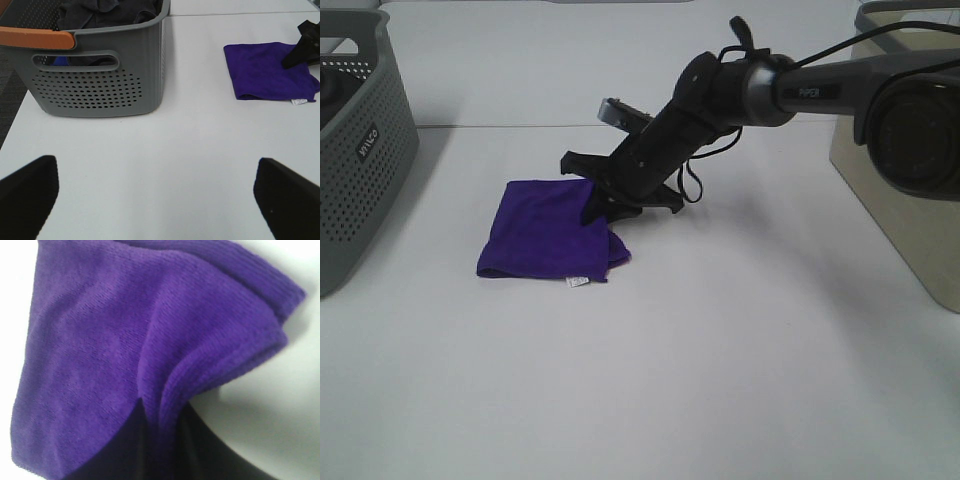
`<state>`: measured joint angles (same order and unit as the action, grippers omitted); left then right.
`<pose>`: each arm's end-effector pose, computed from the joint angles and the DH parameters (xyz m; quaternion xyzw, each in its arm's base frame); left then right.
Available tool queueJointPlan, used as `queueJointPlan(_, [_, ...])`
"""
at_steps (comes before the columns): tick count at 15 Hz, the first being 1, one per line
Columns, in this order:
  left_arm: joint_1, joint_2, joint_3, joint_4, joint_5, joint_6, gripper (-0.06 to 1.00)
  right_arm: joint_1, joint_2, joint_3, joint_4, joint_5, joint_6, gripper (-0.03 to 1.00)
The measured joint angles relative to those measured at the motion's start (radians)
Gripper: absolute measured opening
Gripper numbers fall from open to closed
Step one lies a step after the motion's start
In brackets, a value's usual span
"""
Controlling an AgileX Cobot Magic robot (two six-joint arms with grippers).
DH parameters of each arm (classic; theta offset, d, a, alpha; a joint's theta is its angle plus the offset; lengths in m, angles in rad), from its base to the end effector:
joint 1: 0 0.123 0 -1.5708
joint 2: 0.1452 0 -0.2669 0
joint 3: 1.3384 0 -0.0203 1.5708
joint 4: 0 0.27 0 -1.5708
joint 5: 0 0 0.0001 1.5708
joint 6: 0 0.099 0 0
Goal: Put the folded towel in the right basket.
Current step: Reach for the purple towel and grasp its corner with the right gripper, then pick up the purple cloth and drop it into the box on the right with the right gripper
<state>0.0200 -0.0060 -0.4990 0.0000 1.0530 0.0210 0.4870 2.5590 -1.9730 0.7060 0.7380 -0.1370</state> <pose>0.0370 0.0007 0.2835 0.0004 0.8499 0.0108 0.5268 0.4469 0.2856 0.0452 -0.0808 0.9462 0.2949 0.1063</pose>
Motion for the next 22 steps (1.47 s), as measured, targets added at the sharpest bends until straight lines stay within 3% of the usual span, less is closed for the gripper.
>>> queueJointPlan(1, [0.000, 0.000, 0.000, 0.000, 0.000, 0.000, 0.99, 0.024, 0.002, -0.011, -0.008, -0.013, 0.000, 0.08])
queueJointPlan(5, [0.000, 0.000, 0.000, 0.000, 0.000, 0.000, 0.99, 0.060, 0.014, -0.055, -0.024, -0.001, -0.001, 0.08])
queueJointPlan(6, [0.000, 0.000, 0.000, 0.000, 0.000, 0.000, 0.99, 0.052, 0.017, -0.088, -0.033, 0.045, -0.006, 0.08])
queueJointPlan(8, [0.000, 0.000, 0.000, 0.000, 0.000, 0.000, 0.99, 0.020, 0.014, -0.205, -0.050, 0.251, -0.009, 0.08])
queueJointPlan(10, [0.000, 0.000, 0.000, 0.000, 0.000, 0.000, 0.99, -0.051, -0.033, -0.377, -0.051, 0.418, 0.009, 0.08])
queueJointPlan(11, [0.000, 0.000, 0.000, 0.000, 0.000, 0.000, 0.99, -0.139, -0.108, -0.563, -0.080, 0.457, 0.066, 0.08])
queueJointPlan(12, [0.000, 0.000, 0.000, 0.000, 0.000, 0.000, 0.99, -0.187, -0.156, -0.612, -0.114, 0.462, 0.098, 0.08])
queueJointPlan(13, [0.000, 0.000, 0.000, 0.000, 0.000, 0.000, 0.99, -0.207, -0.178, -0.625, -0.133, 0.462, 0.108, 0.08])
queueJointPlan(18, [0.000, 0.000, 0.000, 0.000, 0.000, 0.000, 0.99, -0.458, -0.469, -0.602, -0.415, 0.471, 0.129, 0.08])
queueJointPlan(21, [0.000, 0.000, 0.000, 0.000, 0.000, 0.000, 0.99, -0.651, -0.570, -0.471, -0.444, 0.473, 0.091, 0.08])
queueJointPlan(22, [0.000, 0.000, 0.000, 0.000, 0.000, 0.000, 0.99, -0.675, -0.582, -0.441, -0.447, 0.474, 0.084, 0.08])
